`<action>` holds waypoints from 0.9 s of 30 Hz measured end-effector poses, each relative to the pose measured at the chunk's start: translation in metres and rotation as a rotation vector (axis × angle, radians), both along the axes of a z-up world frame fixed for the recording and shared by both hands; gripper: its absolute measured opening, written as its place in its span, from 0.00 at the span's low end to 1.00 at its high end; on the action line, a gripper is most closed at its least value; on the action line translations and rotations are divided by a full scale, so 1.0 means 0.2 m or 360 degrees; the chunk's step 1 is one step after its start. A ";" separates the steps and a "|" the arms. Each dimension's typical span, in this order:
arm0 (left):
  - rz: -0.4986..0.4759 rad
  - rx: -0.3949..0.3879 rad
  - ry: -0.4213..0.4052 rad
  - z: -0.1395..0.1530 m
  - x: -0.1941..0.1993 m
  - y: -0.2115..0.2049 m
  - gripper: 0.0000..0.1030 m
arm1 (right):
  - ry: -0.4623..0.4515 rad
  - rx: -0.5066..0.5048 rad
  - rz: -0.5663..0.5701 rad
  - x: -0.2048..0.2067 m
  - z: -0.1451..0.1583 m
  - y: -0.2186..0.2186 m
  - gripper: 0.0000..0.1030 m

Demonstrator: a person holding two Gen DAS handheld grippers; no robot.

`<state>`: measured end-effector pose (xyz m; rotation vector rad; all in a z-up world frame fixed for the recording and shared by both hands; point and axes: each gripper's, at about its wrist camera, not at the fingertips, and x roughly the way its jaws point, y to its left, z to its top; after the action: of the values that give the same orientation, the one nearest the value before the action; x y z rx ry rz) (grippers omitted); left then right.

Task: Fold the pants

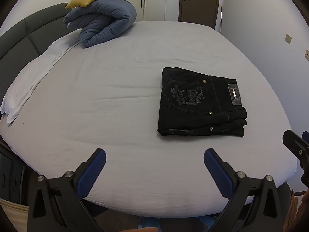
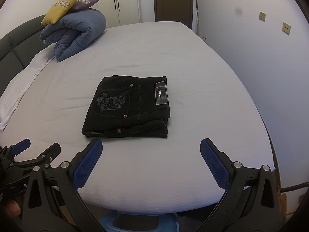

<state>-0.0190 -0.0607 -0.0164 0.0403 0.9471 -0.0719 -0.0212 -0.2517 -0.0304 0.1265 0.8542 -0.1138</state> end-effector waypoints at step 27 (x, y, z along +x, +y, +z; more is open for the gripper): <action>0.0003 -0.0001 0.0005 0.00 -0.01 0.00 1.00 | 0.0003 0.0007 0.0003 0.01 -0.01 0.01 1.00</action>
<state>-0.0206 -0.0612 -0.0172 0.0390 0.9503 -0.0704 -0.0195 -0.2489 -0.0323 0.1299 0.8567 -0.1103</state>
